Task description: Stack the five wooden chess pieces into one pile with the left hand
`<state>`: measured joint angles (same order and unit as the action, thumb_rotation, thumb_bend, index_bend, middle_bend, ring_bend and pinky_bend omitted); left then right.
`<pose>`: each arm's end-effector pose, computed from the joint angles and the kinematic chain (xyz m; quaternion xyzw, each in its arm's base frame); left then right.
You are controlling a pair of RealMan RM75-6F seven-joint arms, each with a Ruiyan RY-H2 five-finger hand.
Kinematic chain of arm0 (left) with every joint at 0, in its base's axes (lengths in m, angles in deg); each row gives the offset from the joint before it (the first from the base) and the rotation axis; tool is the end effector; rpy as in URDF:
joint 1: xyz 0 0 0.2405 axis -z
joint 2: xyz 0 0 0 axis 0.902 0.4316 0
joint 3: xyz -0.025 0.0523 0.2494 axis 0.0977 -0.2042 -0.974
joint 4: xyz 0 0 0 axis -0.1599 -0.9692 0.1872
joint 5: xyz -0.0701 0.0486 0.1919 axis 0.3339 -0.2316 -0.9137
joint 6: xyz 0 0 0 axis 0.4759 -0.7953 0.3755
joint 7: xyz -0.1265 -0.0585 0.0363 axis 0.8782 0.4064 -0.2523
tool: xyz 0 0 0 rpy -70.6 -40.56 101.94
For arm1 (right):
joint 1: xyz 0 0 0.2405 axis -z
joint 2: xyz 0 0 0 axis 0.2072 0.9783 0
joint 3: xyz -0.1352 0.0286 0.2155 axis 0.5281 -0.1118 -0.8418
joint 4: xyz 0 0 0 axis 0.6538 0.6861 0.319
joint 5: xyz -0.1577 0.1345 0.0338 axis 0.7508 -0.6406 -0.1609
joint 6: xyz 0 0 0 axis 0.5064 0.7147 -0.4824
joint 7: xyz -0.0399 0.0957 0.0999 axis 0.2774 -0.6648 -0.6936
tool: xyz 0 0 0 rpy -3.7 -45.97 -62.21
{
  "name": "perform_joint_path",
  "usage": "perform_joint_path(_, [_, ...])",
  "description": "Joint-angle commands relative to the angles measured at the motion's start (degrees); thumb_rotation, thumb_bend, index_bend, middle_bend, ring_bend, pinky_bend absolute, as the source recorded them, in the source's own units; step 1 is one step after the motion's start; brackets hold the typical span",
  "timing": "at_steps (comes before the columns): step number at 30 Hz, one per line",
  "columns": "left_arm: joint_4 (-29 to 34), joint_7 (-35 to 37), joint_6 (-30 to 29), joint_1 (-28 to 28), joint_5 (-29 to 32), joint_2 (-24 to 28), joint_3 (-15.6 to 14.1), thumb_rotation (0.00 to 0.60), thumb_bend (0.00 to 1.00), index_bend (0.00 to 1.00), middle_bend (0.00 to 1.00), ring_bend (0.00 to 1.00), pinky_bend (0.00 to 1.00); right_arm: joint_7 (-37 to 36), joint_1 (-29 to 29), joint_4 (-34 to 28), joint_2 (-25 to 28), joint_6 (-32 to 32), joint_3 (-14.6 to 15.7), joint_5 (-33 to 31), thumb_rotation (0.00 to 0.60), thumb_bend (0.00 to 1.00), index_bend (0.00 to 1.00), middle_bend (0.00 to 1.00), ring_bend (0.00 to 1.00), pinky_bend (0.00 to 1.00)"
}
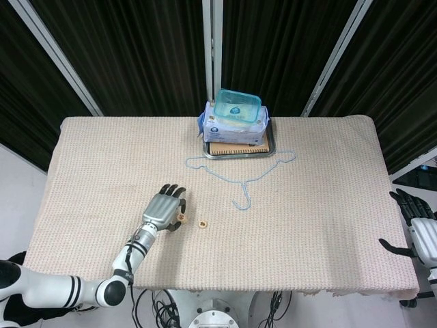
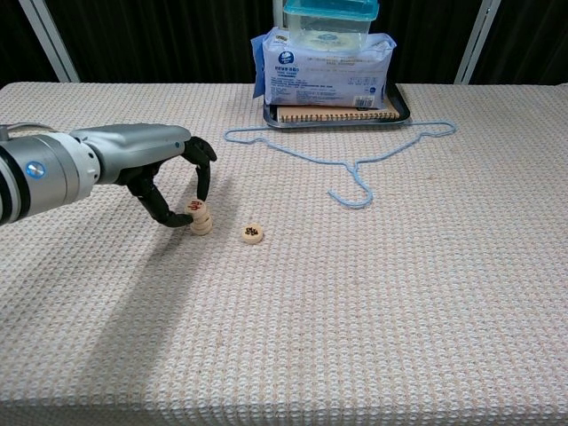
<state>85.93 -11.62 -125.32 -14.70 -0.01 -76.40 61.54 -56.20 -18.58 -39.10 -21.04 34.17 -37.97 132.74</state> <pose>-0.1128 0.3034 -0.0400 -0.7612 -0.4320 -0.2864 0.3896 -0.3334 -0.1862 0.2006 0.5825 -0.4727 0.3733 0.5458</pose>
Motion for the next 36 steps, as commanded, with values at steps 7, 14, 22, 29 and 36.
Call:
perform_joint_path(7, [0.19, 0.32, 0.07, -0.03, -0.41, -0.09, 0.02, 0.600, 0.27, 0.37, 0.09, 0.00, 0.00, 0.21, 0.07, -0.15, 0.01, 0.12, -0.02, -0.05, 0.600, 0.11, 0.00, 0.00, 0.00, 0.00])
perform_joint_path(14, [4.03, 0.64, -2.43, -0.99, -2.33, 2.03, 0.26, 0.600, 0.27, 0.30, 0.09, 0.00, 0.00, 0.00, 0.08, -0.04, 0.03, 0.04, -0.05, -0.17, 0.600, 0.11, 0.00, 0.00, 0.00, 0.00])
perform_joint_path(22, [10.19, -3.81, -5.54, -0.67, -5.89, 1.62, -1.04, 0.600, 0.27, 0.31, 0.08, 0.00, 0.00, 0.47, 0.01, -0.33, 0.03, -0.10, 0.02, -0.09, 0.600, 0.11, 0.00, 0.00, 0.00, 0.00])
perform_joint_path(29, [3.56, -4.11, -3.60, 0.28, -3.16, -3.46, -0.70, 0.600, 0.27, 0.31, 0.08, 0.00, 0.00, -1.64, 0.68, 0.00, 0.79, 1.04, -0.09, -0.03, 0.600, 0.10, 0.00, 0.00, 0.00, 0.00])
perform_joint_path(36, [-1.03, -1.68, -1.35, 0.50, -4.13, -5.73, 0.02, 0.600, 0.27, 0.33, 0.08, 0.00, 0.00, -3.72, 1.06, 0.68, 1.26, 2.01, -0.16, 0.60, 0.600, 0.10, 0.00, 0.00, 0.00, 0.00])
